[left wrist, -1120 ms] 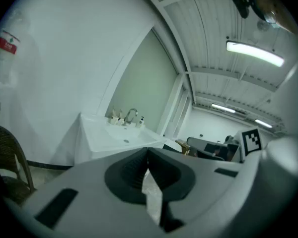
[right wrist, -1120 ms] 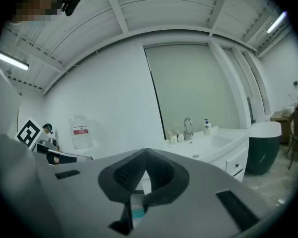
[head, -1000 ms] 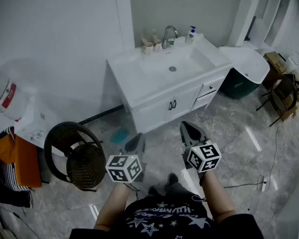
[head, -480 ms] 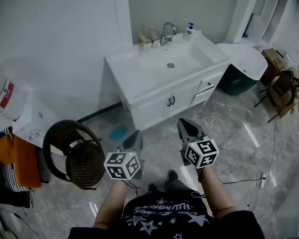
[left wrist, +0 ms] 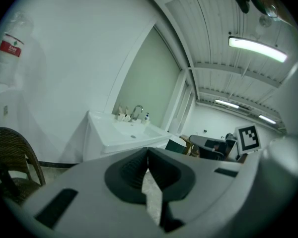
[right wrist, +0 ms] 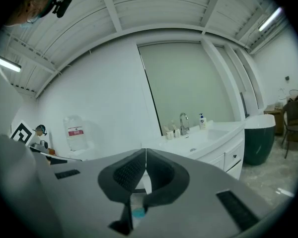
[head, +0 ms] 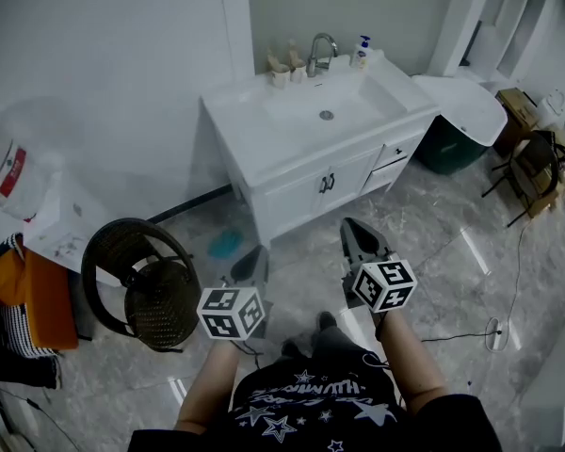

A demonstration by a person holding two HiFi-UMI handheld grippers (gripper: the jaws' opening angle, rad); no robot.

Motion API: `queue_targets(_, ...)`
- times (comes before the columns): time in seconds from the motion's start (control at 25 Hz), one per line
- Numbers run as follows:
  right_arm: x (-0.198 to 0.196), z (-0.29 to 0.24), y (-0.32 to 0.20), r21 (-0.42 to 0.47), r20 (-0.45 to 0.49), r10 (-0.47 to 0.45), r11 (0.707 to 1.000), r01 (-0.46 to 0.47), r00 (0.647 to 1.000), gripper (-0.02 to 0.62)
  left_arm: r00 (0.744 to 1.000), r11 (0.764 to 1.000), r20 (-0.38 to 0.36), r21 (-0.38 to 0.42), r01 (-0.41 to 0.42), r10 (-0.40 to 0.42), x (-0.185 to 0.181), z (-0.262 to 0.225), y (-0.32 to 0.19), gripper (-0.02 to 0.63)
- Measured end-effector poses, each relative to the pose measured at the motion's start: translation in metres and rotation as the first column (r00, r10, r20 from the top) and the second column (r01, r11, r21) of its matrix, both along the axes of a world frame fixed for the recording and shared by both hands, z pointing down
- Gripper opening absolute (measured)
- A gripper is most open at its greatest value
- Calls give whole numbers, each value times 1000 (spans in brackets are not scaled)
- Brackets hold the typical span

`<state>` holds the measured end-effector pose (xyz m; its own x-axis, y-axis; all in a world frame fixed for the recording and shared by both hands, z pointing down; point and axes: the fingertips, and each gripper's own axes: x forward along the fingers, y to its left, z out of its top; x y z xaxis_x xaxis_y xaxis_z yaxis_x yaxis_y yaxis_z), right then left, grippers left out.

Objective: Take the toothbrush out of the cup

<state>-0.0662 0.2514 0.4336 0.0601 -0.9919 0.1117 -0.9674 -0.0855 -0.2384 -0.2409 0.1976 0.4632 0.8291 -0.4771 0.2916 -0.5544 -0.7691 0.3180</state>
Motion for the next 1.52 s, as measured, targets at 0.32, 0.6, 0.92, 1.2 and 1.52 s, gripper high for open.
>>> queue_targets(0.32,12,3,-15,0,13,-10,1000,10,1000,14,1000,1000,13,-4,19,-19,9,2,-14,18)
queue_targets(0.6,48,15,-50,-1,52,-31,1000,31,998,14,997,998,50,-12,57,-56,35,13,-39,18)
queue_targets(0.92,113,13,-109,-4,59,-78,997,78,995,14,992,994,68,-10,107,-106,89,13,-84,18)
queue_targets(1.2,164,7,-158,7,71,-125,992,125,990,14,982,986,84,-15,169,-167,132,11,-121,18)
queue_targets(1.52,211,10,-204,10,93,-194,981,194,977,14,970,975,105,-15,224,-221,184,10,-153,19)
